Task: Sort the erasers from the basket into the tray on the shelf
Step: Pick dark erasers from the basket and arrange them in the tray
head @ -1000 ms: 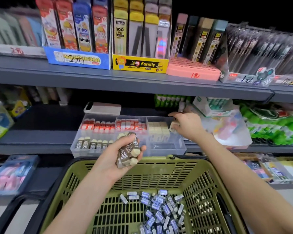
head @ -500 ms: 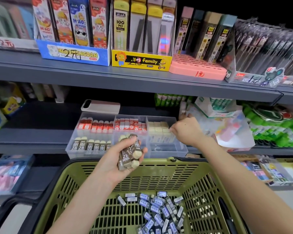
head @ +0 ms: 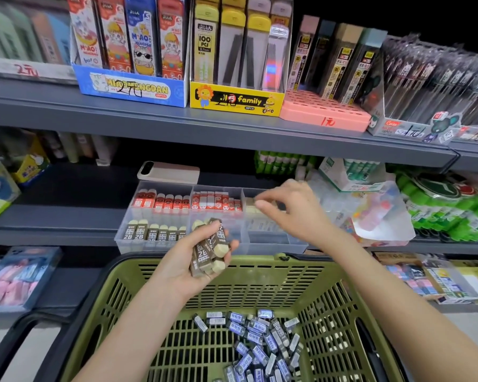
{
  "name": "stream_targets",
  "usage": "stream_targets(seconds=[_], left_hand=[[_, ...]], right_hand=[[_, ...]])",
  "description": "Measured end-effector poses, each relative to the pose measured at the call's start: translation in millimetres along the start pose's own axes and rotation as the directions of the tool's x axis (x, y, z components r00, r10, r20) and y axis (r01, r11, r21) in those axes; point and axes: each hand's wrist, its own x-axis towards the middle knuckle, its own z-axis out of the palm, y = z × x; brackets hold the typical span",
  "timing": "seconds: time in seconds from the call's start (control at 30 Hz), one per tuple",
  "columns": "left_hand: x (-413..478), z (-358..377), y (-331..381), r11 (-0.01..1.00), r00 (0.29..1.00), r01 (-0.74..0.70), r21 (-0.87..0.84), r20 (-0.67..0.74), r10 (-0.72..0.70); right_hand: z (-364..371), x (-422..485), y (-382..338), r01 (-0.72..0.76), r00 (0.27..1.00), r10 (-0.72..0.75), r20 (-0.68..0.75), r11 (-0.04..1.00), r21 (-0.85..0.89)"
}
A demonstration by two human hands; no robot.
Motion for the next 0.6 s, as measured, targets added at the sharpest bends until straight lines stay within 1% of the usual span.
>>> stream_targets(seconds=[0.03,0.07,0.1,0.17,0.2,0.23,0.37,0.47,0.53,0.6], left_hand=[[-2,1,0,1.0,1.0,-0.025,-0.003,-0.011,0.024],[-4,0,-1,0.997,0.997,-0.076,0.001,-0.031,0.076],[-5,-1,-2,0.987,0.986,-0.157,0.023,-0.055,0.158],[-6,-6,-4,0.935,0.935,-0.339,0.105,-0.073,0.347],[-8,-9,-5,0.907,0.91,-0.4,0.132,-0.059,0.41],[-10,-12,-6,0.89,0.895,-0.434,0.139,-0.042,0.443],[-15,-25,6,0.881,0.885,-0.453,0.135,-0.048,0.462],[-19,-36,20,0.862,0.868,-0.486,0.146,-0.036,0.496],[-20,-44,29,0.843,0.844,-0.524,0.121,-0.057,0.533],[-21,-53,41,0.808,0.803,-0.585,0.07,-0.094,0.589]], right_hand=[[-2,-6,-20,-0.047,0.999,0.045,0.016,0.975,0.217],[-2,-13,-40,-0.109,0.994,0.095,0.056,0.928,0.357],[1,-20,-57,-0.167,0.985,0.136,0.103,0.893,0.417],[10,-30,-83,-0.236,0.968,0.173,0.184,0.877,0.418],[14,-32,-92,-0.253,0.962,0.183,0.201,0.875,0.413],[18,-33,-98,-0.264,0.96,0.194,0.2,0.864,0.429],[31,-27,-109,-0.249,0.969,0.208,0.137,0.784,0.568],[37,-16,-114,-0.145,0.983,0.182,0.016,0.728,0.67],[39,-3,-116,-0.082,0.978,0.197,-0.072,0.676,0.732],[42,14,-117,-0.081,0.966,0.237,-0.102,0.655,0.751]])
